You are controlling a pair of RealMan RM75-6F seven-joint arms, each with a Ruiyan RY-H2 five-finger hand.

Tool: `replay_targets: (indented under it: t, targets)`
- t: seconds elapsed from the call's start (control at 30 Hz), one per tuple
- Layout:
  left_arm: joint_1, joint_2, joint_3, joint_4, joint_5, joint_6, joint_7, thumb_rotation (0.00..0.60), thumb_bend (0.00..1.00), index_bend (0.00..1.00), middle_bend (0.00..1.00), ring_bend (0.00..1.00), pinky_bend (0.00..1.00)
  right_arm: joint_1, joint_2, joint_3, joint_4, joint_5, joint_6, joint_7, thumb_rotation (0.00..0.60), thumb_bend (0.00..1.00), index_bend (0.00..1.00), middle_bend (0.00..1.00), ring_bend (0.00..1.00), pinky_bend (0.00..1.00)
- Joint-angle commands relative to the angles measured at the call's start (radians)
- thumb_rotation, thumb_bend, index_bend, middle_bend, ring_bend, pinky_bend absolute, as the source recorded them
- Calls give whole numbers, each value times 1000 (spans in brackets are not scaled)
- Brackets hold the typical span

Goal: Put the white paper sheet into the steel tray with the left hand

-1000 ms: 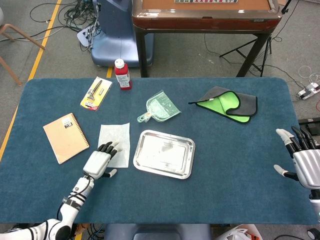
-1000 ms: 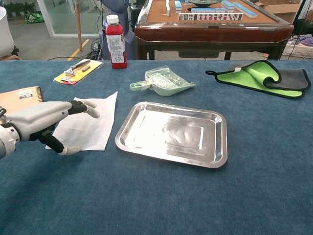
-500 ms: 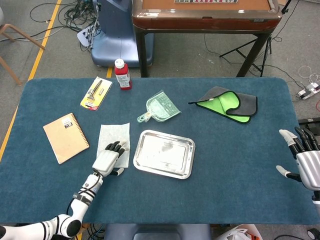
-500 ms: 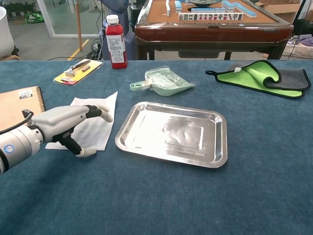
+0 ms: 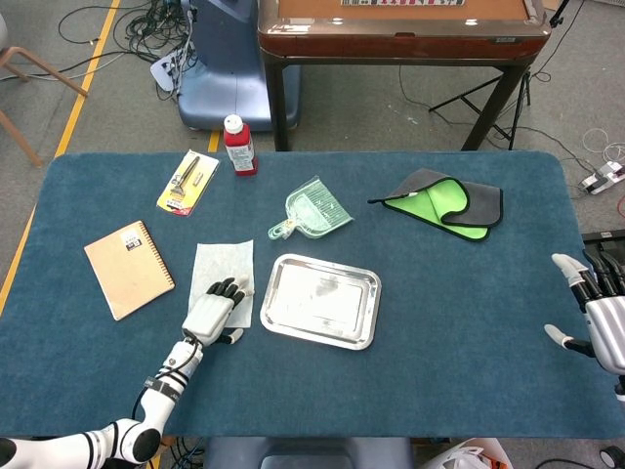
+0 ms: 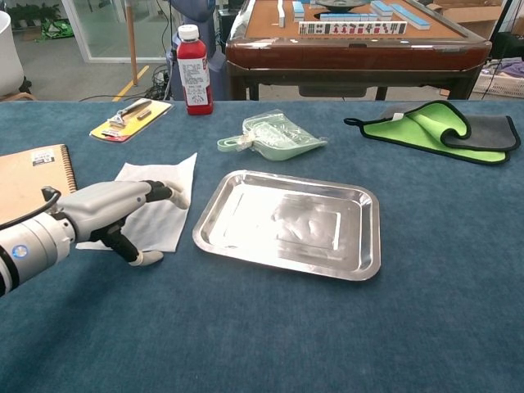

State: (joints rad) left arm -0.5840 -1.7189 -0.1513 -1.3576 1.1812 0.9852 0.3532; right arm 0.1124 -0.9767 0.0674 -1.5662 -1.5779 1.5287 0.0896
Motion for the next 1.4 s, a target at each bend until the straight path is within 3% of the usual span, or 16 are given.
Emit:
replay_targets:
  t: [0.03, 0.43, 0.73, 1.17, 1.4]
  targets:
    - [-4, -3, -4, 7, -7, 0, -3, 600, 237, 210, 72, 65, 104, -1, 0, 0, 0, 1, 0, 0, 600, 64, 81, 169, 0, 51]
    - [-12, -2, -7, 31, -30, 5, -7, 600, 237, 226, 76, 68, 104, -3, 1, 1, -4, -2, 1, -4, 600, 64, 81, 169, 0, 51]
    - [-15, -20, -15, 89, -13, 21, -68, 600, 242, 305, 118, 95, 104, -3, 2, 1, -7, -1, -1, -5, 600, 63, 81, 169, 0, 51]
    - [-42, -76, -63, 237, 25, 62, -170, 600, 365, 412, 192, 165, 107, -5, 0, 2, -1, 3, -4, 0, 600, 64, 81, 170, 0, 51]
    - [-57, -95, -83, 315, 46, 98, -182, 600, 428, 467, 212, 194, 181, -6, 0, 2, 0, 3, -4, 3, 600, 64, 81, 169, 0, 51]
